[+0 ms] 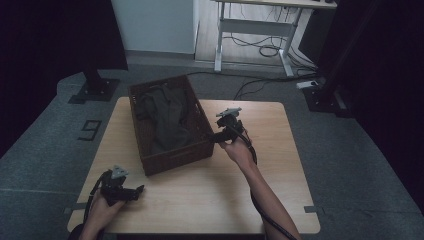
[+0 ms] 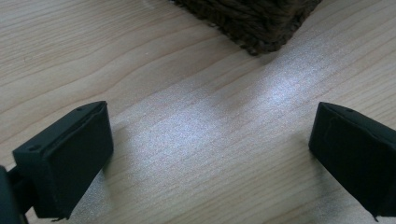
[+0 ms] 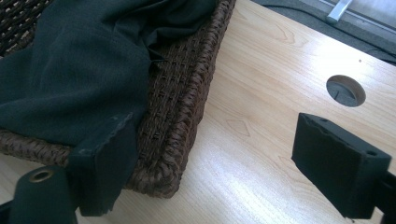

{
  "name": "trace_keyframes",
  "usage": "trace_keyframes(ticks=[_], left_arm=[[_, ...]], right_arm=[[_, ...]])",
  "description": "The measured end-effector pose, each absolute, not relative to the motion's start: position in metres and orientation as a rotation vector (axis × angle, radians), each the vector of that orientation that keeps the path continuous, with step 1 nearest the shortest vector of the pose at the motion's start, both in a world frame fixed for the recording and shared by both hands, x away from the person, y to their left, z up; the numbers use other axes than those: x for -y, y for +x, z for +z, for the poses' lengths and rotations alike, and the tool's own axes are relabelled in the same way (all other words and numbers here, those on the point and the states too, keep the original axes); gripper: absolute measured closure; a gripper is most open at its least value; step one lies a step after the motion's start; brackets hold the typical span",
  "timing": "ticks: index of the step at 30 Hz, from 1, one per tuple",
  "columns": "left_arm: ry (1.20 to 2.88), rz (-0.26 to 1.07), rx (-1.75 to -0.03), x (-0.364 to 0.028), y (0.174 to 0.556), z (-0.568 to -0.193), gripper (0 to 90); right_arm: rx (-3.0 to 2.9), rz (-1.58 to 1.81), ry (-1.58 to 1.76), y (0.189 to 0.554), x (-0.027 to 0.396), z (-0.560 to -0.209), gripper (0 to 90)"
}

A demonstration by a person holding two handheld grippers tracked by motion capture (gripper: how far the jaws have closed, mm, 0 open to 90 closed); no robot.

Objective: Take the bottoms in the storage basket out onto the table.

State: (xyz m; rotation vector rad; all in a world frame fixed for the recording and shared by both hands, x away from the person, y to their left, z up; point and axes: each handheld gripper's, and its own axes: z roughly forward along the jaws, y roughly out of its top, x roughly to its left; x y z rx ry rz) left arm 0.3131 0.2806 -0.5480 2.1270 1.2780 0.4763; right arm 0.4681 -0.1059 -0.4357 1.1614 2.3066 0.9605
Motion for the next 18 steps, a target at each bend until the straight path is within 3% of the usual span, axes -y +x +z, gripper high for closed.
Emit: trace_keyframes(ticks=[11, 18], left_arm=[[2.127, 0.476, -1.278, -0.281, 0.313, -0.548, 0.0], [2.127, 0.477, -1.278, -0.281, 0.313, -0.548, 0.0]], right_arm=[[-2.327, 0.996, 1.196, 0.467, 0.117, -0.436, 22.9], [-2.361, 1.029, 1.214, 0.467, 0.128, -0.435, 35.0]])
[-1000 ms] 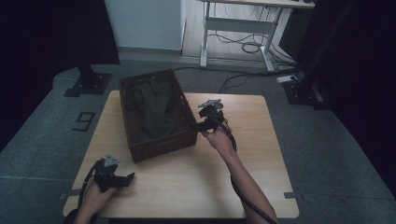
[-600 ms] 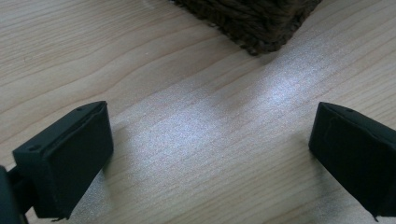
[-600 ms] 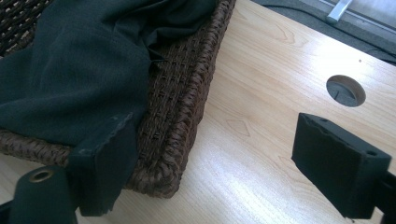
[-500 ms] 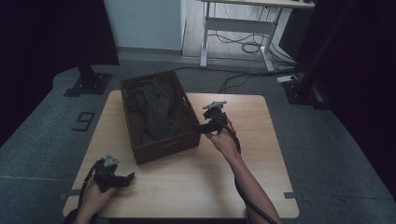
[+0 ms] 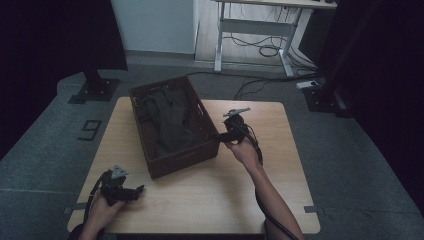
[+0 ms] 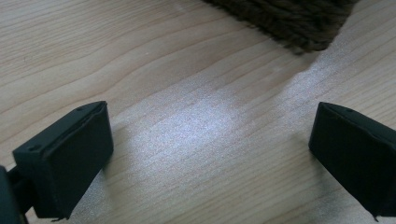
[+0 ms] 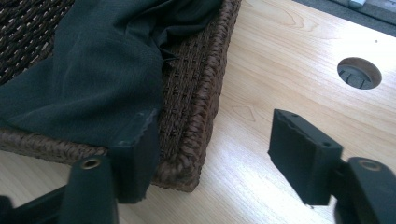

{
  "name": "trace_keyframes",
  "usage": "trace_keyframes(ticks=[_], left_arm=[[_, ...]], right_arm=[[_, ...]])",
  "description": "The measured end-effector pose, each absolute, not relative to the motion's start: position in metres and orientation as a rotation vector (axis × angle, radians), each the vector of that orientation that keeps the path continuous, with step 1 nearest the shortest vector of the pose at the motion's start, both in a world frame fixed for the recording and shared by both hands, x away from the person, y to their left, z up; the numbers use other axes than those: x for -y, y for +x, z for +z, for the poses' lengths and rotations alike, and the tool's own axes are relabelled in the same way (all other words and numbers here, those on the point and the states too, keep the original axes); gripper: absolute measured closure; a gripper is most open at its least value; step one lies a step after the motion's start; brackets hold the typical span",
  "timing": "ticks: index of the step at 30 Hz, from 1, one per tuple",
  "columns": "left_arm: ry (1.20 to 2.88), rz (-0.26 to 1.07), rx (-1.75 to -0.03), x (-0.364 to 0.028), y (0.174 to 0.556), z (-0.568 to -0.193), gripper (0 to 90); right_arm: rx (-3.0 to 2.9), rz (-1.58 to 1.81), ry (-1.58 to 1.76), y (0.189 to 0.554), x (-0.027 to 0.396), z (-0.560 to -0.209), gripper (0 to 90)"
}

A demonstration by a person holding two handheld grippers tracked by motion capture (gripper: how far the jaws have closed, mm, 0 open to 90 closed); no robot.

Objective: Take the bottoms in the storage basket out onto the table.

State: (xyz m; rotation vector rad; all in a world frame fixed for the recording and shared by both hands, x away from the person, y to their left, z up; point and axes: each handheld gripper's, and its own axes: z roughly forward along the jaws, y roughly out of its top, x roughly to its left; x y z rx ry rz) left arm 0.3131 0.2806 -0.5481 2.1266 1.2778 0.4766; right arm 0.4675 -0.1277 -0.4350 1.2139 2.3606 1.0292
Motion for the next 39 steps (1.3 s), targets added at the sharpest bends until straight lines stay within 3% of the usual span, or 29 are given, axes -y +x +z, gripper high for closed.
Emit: trace_keyframes(ticks=[1, 4, 14, 33, 37, 39], left_arm=[[2.127, 0.476, -1.278, -0.281, 0.313, -0.548, 0.0], [2.127, 0.476, -1.278, -0.281, 0.313, -0.548, 0.0], [2.126, 0.476, -1.278, -0.281, 0.313, -0.548, 0.0], [2.127, 0.476, -1.277, -0.281, 0.313, -0.548, 0.0], [2.127, 0.476, -1.277, -0.281, 0.313, -0.548, 0.0], [2.127, 0.476, -1.277, -0.281, 0.313, -0.548, 0.0]], right_arm=[[-2.375, 1.035, 1.218, 0.467, 0.130, -0.434, 41.7], [-2.391, 1.031, 1.213, 0.466, 0.133, -0.432, 50.1], [-2.412, 1.006, 1.201, 0.462, 0.139, -0.428, 68.7], [-2.378, 0.963, 1.292, 0.456, 0.166, -0.427, 73.1], [-2.354, 0.909, 1.272, 0.452, 0.172, -0.428, 81.3], [-2.353, 0.896, 1.256, 0.449, 0.176, -0.429, 81.3]])
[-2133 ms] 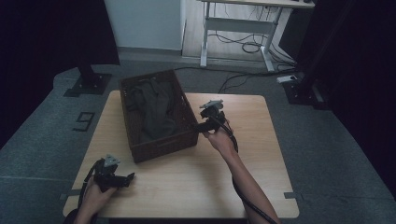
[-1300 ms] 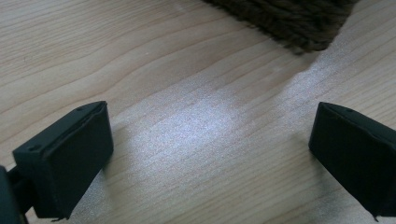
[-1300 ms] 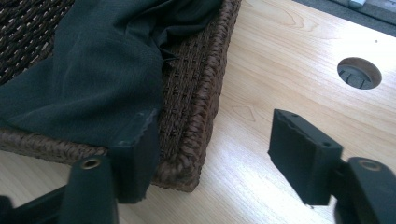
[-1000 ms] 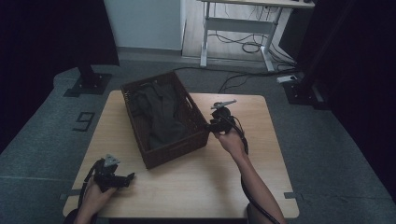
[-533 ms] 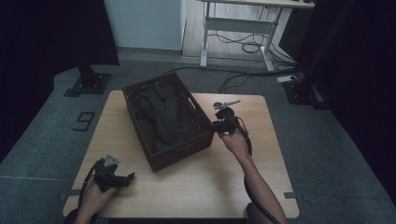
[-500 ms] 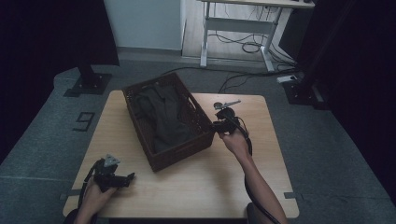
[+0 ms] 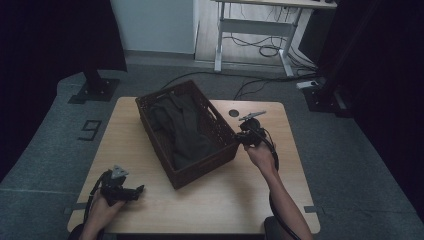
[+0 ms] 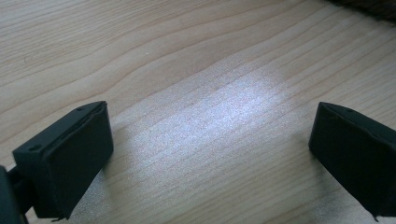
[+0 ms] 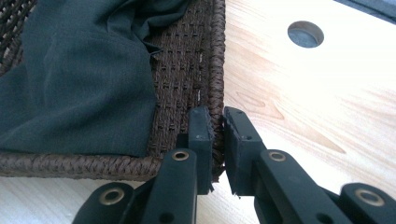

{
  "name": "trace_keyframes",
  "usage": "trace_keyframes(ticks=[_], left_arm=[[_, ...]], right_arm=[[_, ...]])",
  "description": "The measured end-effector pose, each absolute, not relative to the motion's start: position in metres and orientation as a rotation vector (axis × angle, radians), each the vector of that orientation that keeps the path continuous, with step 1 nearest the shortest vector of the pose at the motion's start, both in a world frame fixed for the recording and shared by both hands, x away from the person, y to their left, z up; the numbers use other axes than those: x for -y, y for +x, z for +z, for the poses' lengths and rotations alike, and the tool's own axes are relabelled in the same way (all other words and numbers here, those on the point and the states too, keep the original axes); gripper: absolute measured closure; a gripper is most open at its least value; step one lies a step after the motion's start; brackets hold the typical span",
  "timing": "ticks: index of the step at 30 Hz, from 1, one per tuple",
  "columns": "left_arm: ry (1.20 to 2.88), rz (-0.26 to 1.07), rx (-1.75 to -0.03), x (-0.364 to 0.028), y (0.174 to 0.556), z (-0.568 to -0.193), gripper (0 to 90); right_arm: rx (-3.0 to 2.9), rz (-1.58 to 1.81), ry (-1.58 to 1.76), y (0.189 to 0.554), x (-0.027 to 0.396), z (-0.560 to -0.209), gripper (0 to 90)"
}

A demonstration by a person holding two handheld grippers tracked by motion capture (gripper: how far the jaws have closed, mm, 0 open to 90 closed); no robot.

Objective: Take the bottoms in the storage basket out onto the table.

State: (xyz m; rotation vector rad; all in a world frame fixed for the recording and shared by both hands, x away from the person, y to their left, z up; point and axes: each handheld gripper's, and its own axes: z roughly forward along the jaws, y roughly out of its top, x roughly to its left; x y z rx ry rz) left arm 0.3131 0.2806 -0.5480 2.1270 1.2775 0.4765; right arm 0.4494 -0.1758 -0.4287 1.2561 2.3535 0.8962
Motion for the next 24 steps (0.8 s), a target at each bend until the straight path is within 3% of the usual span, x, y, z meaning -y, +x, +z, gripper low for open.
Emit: trace_keyframes(ticks=[24], left_arm=[[2.127, 0.477, -1.278, -0.281, 0.313, -0.548, 0.0]], right_arm=[[-2.314, 0.941, 1.302, 0.418, 0.221, -0.432, 81.0]])
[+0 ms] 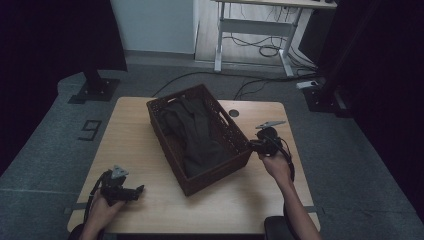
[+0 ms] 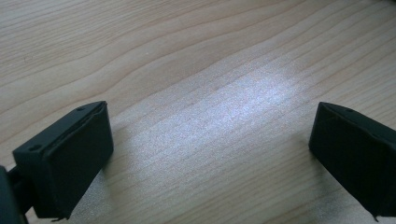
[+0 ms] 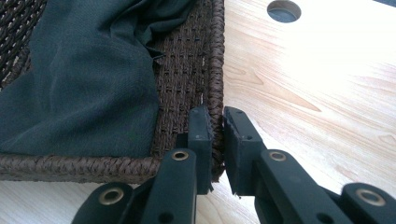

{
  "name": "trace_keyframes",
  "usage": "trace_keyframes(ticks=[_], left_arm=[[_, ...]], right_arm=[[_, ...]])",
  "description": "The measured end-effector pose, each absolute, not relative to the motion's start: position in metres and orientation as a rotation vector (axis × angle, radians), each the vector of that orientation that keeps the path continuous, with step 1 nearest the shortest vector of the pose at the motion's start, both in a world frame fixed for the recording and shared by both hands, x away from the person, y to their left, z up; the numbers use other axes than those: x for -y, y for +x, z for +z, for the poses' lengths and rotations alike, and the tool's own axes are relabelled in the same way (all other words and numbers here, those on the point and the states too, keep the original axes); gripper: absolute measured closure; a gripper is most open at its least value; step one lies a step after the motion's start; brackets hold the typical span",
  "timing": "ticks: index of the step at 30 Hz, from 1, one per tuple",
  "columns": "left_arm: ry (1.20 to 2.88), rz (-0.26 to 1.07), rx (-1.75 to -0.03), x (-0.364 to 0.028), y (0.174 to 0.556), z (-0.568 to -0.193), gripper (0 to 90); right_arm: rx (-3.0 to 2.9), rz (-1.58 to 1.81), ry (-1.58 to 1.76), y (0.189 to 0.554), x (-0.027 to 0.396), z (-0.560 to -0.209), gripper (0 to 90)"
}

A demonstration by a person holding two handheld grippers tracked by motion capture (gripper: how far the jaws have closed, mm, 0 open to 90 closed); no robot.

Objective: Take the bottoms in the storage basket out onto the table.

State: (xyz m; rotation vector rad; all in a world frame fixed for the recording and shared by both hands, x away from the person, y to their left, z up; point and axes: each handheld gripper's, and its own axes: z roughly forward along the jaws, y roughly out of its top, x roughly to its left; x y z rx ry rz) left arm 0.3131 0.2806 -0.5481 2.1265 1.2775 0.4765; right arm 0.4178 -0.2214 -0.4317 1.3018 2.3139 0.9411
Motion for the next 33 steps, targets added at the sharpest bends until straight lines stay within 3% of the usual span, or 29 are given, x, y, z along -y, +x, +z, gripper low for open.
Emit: trace_keyframes(ticks=[33], left_arm=[[2.123, 0.479, -1.283, -0.280, 0.313, -0.548, 0.0]], right_arm=[[-2.244, 0.964, 1.370, 0.378, 0.274, -0.435, 80.7]])
